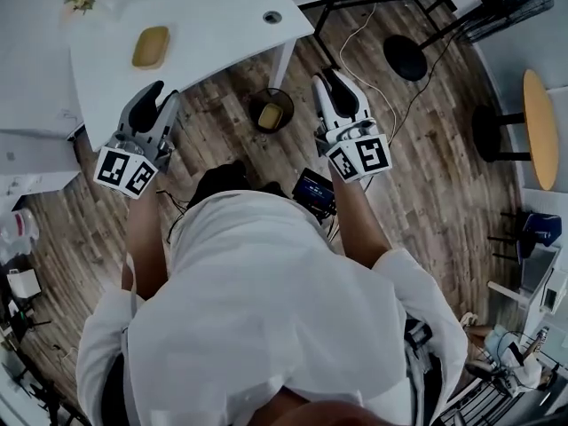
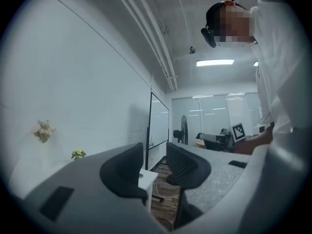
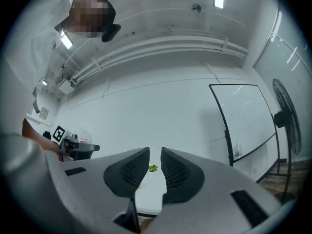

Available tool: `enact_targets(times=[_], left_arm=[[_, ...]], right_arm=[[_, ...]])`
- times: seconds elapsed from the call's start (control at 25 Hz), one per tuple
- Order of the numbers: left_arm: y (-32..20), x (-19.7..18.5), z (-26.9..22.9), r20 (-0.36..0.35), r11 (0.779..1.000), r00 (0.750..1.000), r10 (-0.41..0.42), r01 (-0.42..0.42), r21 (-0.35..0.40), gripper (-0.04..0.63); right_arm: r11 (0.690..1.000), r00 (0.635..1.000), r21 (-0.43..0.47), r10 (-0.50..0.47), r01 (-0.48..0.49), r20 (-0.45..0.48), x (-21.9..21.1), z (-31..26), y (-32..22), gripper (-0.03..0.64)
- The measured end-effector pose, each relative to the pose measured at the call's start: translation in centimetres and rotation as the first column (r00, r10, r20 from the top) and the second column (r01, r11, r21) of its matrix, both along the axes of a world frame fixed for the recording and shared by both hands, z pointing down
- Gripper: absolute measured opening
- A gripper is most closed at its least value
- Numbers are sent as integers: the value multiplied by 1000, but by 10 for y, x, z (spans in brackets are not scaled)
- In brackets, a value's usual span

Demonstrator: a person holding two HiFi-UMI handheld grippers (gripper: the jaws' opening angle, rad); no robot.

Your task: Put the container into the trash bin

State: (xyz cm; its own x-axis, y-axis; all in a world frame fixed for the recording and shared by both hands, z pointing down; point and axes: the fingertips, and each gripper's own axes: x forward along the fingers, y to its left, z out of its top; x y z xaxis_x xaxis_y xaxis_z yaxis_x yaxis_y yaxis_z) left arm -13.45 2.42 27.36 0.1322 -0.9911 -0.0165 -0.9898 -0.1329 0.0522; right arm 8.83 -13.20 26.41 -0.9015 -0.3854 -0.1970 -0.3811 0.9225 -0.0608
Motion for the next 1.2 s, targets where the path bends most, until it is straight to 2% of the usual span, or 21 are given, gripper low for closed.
enact_targets(times=[0.24,0.68,1.0,1.2], left_arm=[[9,-34,5,-25,999,999,-49,49,-1,152],[-5,-167,16,-76,988,986,-152,152,1,152],[-35,-271,34,-97,992,988,-123,120,-39,152],[-54,-324,66,-132,986,984,-118,100,-135,152]], right_arm=[[999,999,-43,-24,22,-32,-28,15,-10,92],[998,996,-46,-39,36,-83,-125,17,-44,87],[1000,992,-31,-8,4,-123,-215,16,-73,86],[999,987,-32,-4,-1,-158,-267,24,-90,84]])
